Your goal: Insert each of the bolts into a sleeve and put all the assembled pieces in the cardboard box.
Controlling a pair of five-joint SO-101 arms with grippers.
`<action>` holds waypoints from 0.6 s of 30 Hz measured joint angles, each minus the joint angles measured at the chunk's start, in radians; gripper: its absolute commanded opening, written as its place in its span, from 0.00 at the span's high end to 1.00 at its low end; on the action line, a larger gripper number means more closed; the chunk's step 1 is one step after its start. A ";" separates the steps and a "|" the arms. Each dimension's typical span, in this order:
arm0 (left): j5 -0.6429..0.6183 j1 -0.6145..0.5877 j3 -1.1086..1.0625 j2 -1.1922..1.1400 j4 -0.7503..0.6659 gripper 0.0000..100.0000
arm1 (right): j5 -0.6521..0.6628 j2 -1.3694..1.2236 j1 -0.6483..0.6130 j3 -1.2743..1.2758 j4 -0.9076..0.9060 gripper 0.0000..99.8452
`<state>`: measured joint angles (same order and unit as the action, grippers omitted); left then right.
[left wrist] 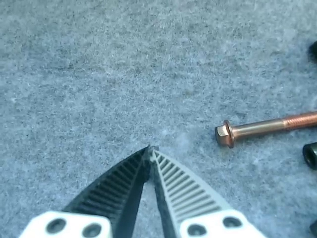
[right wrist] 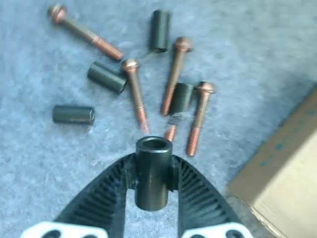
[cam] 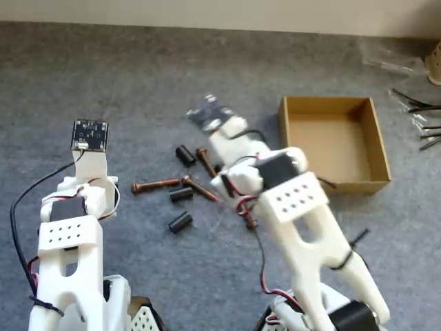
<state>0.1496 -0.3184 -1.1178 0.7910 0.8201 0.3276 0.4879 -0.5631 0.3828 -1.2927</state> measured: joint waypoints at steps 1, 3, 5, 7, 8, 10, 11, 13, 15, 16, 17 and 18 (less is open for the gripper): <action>0.000 0.000 0.000 0.000 0.000 0.99 | -0.014 0.028 0.009 0.012 -0.002 1.00; 0.000 0.000 0.000 0.000 0.000 0.99 | -0.026 0.077 0.015 0.060 -0.003 1.00; 0.000 0.009 0.000 0.000 0.000 0.99 | -0.031 0.123 0.018 0.115 -0.003 1.00; 0.008 0.032 0.000 0.000 0.000 0.99 | -0.031 0.178 0.031 0.180 0.000 1.00; 0.023 0.041 0.000 0.000 0.000 0.99 | -0.031 0.209 0.044 0.215 0.017 1.00; 0.043 0.060 0.000 0.000 0.012 0.99 | -0.034 0.279 0.086 0.287 0.066 1.00; 0.055 0.068 0.000 0.000 0.025 0.99 | -0.034 0.318 0.112 0.322 0.092 1.00; 0.077 0.074 0.006 0.000 0.058 0.99 | -0.034 0.393 0.160 0.408 0.146 1.00; 0.098 0.074 0.029 0.000 0.095 0.99 | -0.034 0.448 0.184 0.486 0.186 1.00; 0.120 0.078 0.040 0.000 0.112 0.99 | -0.034 0.474 0.190 0.523 0.201 1.00; 0.147 0.089 0.051 0.000 0.129 0.99 | -0.034 0.493 0.193 0.552 0.212 1.00; 0.180 0.104 0.060 0.000 0.144 0.99 | -0.034 0.506 0.198 0.578 0.219 1.00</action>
<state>0.3291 -0.2140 -1.0579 0.7910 0.9643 0.2938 0.9943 -0.3652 0.9613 -1.0733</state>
